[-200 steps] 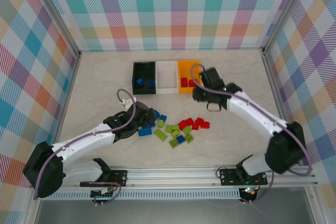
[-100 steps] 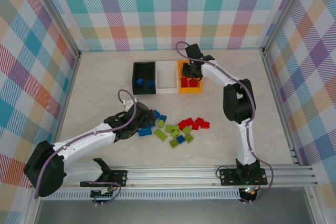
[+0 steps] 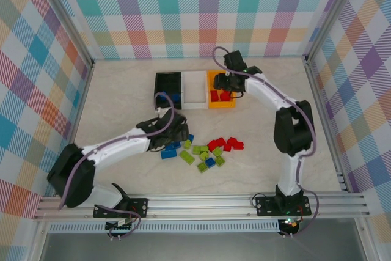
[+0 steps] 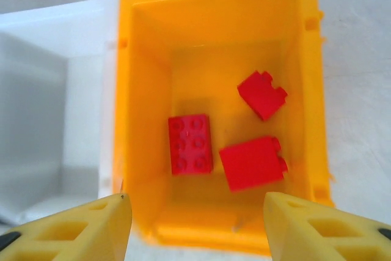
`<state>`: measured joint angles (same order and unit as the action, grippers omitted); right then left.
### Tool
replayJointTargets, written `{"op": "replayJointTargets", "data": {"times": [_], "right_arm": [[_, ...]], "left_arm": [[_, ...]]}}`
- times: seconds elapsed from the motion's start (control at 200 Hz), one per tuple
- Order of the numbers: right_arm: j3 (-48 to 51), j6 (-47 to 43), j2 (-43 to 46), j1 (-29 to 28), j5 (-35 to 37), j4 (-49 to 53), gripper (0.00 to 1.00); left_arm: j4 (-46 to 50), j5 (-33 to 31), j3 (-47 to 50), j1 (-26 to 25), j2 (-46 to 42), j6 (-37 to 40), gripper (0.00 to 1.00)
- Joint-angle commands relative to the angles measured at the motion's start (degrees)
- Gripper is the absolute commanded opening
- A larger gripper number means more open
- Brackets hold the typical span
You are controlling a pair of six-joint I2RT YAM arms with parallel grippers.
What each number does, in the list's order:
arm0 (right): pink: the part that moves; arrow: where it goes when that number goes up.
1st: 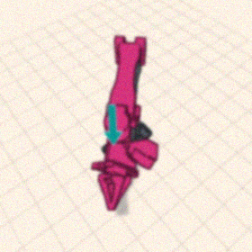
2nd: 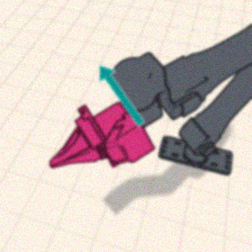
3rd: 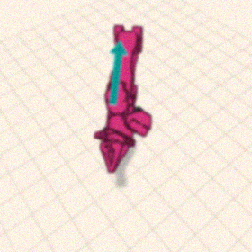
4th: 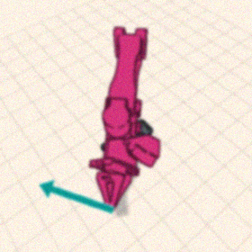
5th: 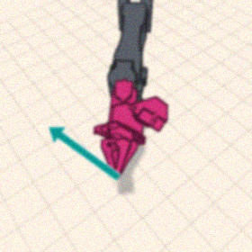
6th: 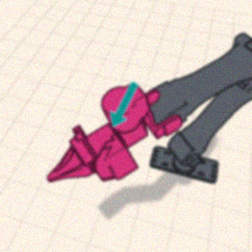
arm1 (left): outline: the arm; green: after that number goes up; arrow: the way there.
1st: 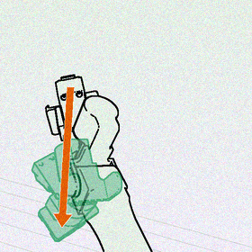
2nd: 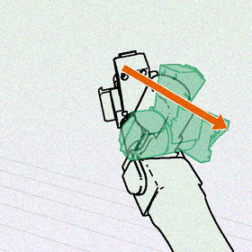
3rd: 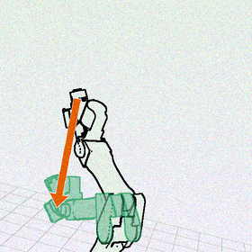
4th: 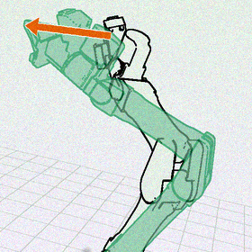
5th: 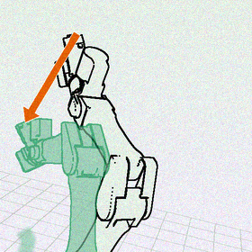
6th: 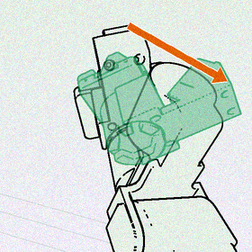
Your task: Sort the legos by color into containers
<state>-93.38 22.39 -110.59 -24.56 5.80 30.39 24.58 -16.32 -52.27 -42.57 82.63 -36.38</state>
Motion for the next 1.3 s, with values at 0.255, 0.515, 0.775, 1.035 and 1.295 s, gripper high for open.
{"op": "replayJointTargets", "data": {"times": [0.255,0.515,0.775,1.035,1.295], "right_arm": [[22.4,1.8,16.0,-0.6,-0.8,-8.1,0.58],[25.5,2.4,17.6,-0.6,-0.7,-8.9,0.58],[25.5,2.3,17.9,-0.5,0.3,-8.5,0.58],[25.4,1.9,17.9,-0.5,1.1,-8.0,0.58],[25.3,2.4,17.0,-0.5,0.7,-8.2,0.57]], "left_arm": [[11.8,-3.8,-16.0,0.6,17.1,10.4,0.76],[12.2,-3.4,-16.5,2.4,18.3,12.0,0.69],[10.4,2.7,-17.8,3.5,22.7,13.5,0.66],[10.7,5.2,-17.0,3.5,22.4,13.6,0.63],[9.8,4.9,-13.6,3.4,21.8,12.7,0.55]]}}
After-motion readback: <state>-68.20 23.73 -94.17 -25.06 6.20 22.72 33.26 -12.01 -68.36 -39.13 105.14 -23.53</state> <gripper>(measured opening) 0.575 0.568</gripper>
